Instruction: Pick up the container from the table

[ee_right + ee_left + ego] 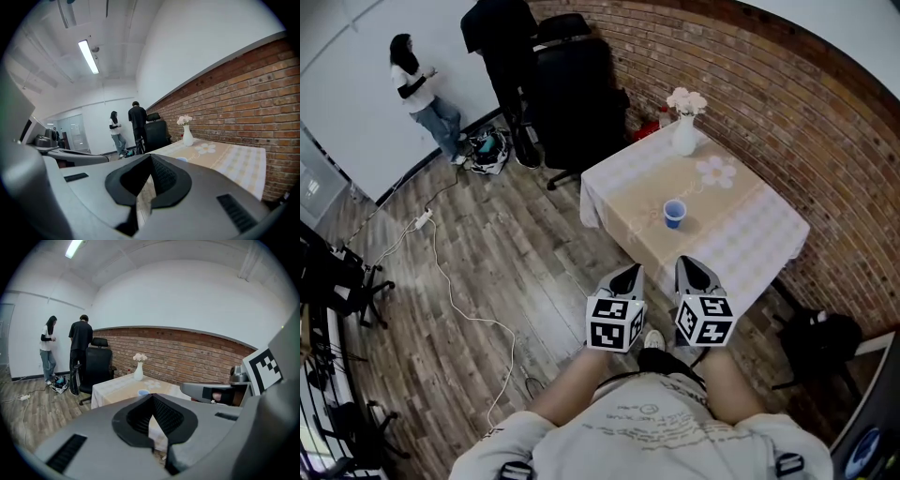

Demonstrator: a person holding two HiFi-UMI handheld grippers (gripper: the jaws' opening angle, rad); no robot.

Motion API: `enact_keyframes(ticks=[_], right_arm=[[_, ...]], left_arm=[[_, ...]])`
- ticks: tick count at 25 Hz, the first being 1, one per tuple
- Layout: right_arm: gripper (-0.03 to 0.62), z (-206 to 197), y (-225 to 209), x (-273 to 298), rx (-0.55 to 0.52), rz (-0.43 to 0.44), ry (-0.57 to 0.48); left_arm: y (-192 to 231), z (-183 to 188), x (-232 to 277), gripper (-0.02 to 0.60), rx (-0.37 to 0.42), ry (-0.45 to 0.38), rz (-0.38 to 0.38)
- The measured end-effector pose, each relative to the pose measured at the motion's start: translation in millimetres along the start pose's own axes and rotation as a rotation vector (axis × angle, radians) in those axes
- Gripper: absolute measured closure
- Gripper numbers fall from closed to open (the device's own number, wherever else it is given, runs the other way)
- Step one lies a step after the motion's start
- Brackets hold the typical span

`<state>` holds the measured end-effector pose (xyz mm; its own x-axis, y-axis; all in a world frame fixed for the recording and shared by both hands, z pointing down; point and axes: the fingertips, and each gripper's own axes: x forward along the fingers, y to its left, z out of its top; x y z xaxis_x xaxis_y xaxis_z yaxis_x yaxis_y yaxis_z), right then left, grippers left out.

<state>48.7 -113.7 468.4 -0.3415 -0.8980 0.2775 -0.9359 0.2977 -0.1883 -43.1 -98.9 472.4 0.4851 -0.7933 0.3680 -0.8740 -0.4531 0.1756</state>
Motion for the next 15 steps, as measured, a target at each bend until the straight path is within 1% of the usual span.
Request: enact_keyframes(ticks=[7, 15], right_arm=[[0.593, 15.1, -28.9, 52.9, 0.003, 0.025, 0.036], [0.592, 35.5, -75.8, 99.5, 0.019, 0.032, 0.059]], left_arm=[[15.7, 23.4, 59.2, 0.58, -0.022, 0.017, 0.01], [17.9, 56.4, 120.6, 0.58, -0.011, 0.034, 0.028]])
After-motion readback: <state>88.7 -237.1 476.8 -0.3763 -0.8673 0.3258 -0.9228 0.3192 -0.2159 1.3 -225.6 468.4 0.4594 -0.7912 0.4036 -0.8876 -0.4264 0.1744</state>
